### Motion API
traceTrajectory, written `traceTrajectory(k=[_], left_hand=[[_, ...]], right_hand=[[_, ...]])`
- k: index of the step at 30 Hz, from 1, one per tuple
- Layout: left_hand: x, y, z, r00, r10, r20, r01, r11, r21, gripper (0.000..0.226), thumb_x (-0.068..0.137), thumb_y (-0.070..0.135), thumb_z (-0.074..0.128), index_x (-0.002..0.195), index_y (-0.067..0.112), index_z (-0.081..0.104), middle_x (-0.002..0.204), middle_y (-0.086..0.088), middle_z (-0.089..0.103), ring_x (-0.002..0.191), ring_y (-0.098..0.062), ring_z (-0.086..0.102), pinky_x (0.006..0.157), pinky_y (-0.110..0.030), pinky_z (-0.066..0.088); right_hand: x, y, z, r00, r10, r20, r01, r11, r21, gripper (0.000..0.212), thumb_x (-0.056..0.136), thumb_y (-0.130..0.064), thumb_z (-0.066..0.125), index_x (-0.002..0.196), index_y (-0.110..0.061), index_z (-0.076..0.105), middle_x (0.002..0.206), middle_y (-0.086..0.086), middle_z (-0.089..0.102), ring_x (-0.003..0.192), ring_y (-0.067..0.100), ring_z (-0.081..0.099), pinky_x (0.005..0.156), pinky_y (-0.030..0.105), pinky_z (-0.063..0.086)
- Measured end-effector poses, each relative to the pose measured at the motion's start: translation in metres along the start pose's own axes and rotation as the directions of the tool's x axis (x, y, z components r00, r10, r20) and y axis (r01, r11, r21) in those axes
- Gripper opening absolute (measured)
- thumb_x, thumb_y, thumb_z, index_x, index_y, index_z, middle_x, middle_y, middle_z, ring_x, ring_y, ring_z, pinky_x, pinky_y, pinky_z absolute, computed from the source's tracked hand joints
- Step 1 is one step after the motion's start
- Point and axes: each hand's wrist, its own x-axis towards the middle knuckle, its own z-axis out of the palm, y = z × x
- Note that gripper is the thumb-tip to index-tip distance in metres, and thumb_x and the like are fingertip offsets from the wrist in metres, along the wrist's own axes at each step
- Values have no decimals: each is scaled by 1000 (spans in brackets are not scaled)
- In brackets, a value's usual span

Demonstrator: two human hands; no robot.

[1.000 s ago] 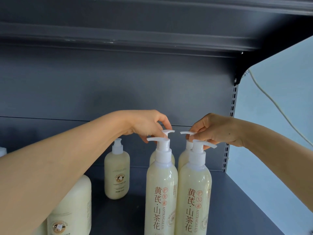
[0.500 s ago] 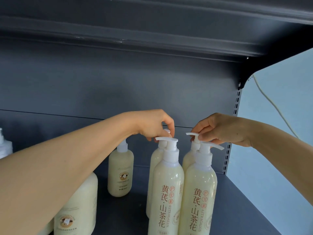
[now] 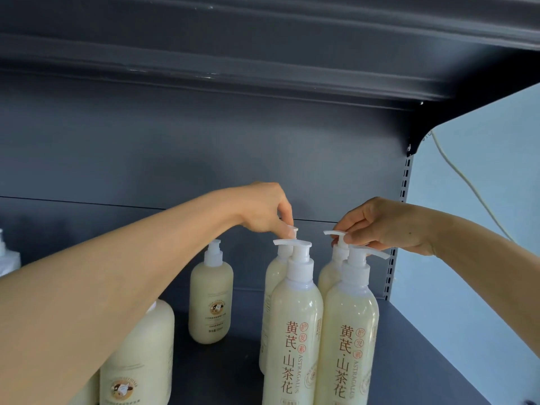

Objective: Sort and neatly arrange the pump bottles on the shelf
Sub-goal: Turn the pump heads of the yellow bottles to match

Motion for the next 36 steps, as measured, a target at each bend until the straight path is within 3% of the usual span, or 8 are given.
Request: traceTrajectory(k=[2,5,10,14,19,22,28,36], left_hand=[[0,-3,1,1000,5,13,-4,999,-45,19,86,40,63,96,26,71,69,15,50,64,-7,47,45,-8,34],[2,-5,8,999,-1,37,7,988,-156,18,87,37,64,92,20,69,86,9,64,80,-11,55,66,-21,43],[2,2,19,1000,-10,6,11,966,-260,16,88,32,62,79,19,61,66,10,58,60,-6,47,57,-20,34],[-2,5,16,998,-11,59,31,937,-347,8,88,23,63,81,20,64,76,3,67,66,-10,53,64,-20,41],[-4,7,13,998,-19,65,41,934,-354,7,89,22,63,82,19,64,74,3,67,60,-5,54,60,-16,42],[-6,8,12,998,-13,65,34,945,-325,8,89,19,62,87,13,67,86,-14,72,67,-14,52,64,-22,41],[-6,5,13,999,-29,15,32,942,-335,10,87,21,66,88,13,72,91,-8,74,71,-9,58,63,-17,44],[-5,12,13,997,-69,-14,62,953,-296,6,83,25,70,77,22,72,79,4,73,67,-6,58,63,-16,42]], right_hand=[[1,1,1,1000,1,-7,-1,1000,8,21,89,-2,60,106,-9,70,105,7,73,102,22,67,89,29,55],[1,1,1,1000,3,-16,-3,1000,14,21,89,-3,61,107,-9,70,104,7,73,101,22,68,89,30,55],[3,3,1,1000,0,-21,1,999,43,19,88,-5,63,104,-9,71,103,8,73,99,22,68,86,28,55],[4,5,1,1000,1,-24,0,998,59,17,86,-9,66,102,-8,72,103,10,73,98,22,68,87,28,55],[4,6,4,999,10,-40,-8,999,47,11,86,-11,67,95,-11,72,98,9,73,76,13,68,59,13,53],[5,9,5,993,-8,-117,9,1000,3,10,86,-12,67,94,-11,73,93,8,72,69,10,65,51,8,46],[6,17,-1,984,-19,-179,28,998,50,11,83,-8,70,94,-9,72,99,13,72,89,25,70,73,21,56],[7,20,-5,985,-44,-167,57,996,74,14,83,-8,70,97,-4,72,97,14,73,73,17,68,64,15,56]])
